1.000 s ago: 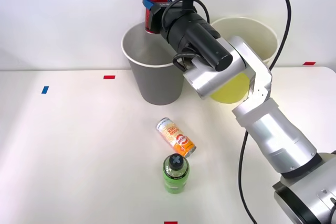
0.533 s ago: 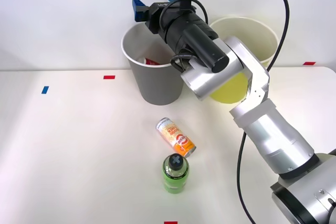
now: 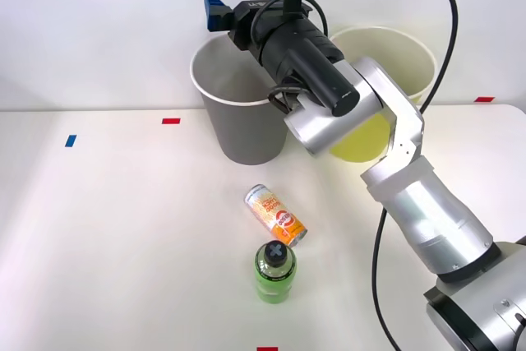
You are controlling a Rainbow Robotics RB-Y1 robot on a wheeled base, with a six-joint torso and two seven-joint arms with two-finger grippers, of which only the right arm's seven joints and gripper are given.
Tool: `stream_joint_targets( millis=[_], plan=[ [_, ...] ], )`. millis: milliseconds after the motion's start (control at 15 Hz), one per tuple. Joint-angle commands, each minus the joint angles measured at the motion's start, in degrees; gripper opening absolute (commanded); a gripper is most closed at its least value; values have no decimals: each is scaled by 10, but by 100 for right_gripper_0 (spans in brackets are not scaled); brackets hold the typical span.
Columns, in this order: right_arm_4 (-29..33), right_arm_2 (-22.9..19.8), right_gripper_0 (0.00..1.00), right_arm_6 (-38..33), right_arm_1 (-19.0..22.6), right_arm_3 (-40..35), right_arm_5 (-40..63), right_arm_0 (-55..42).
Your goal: Put cans in the gray bin, plastic bottles in the light green bin
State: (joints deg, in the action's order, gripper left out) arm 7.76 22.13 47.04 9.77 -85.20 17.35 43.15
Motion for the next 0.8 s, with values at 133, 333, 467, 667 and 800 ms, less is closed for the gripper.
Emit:
stream_joint_targets(
  millis=[133,333,467,667,800],
  plan=[
    [-20,-26,100,-8,31,-150,-8,-97],
    [-74,-54,100,-12,62,-262,-11,-189],
    [-103,-75,100,-16,77,-306,-28,-243],
    [-152,-110,100,-20,97,-387,-30,-329],
    [-165,-130,100,-21,111,-442,-30,-403]
  ],
)
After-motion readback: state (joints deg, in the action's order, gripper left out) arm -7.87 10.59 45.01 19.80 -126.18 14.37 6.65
